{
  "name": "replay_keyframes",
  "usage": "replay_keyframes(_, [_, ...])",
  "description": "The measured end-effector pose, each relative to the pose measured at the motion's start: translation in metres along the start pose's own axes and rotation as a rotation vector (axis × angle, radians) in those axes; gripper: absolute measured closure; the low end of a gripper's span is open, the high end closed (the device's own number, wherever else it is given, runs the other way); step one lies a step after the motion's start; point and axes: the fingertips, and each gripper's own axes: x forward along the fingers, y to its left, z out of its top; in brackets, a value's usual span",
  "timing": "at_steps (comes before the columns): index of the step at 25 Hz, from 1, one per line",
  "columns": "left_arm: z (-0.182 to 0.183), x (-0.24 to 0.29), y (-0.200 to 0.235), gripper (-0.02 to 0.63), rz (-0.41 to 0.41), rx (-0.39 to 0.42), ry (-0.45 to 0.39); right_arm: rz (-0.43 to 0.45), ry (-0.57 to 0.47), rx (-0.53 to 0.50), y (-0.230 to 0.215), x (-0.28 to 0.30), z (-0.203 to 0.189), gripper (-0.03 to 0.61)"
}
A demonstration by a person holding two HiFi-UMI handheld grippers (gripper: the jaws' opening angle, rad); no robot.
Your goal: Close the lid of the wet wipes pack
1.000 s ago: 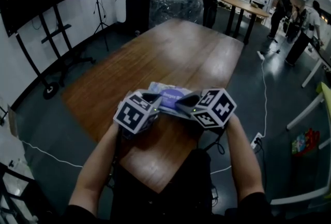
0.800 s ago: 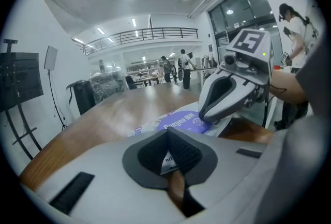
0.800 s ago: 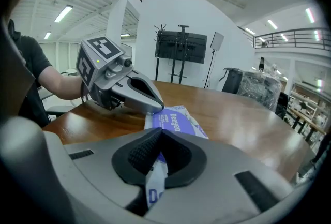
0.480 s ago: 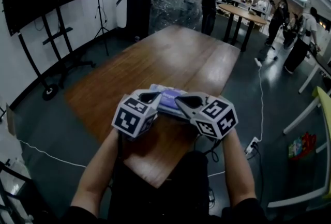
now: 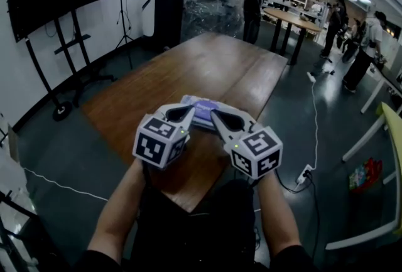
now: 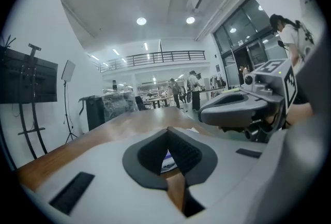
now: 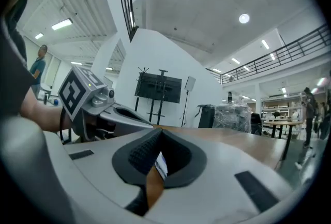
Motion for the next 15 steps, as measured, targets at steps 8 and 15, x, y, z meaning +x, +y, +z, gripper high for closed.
replay_keyframes(8, [0.006,-0.034,-0.033,0.609,0.014,-0.032,-0.088,-0.021,-0.084,0.08,0.024,-0.038,0.009,0.571])
replay_keyframes(15, [0.004,-0.076,-0.074,0.609,-0.006,-0.052,-0.154,-0.017,-0.106,0.11,0.057,-0.074,0.01,0.571])
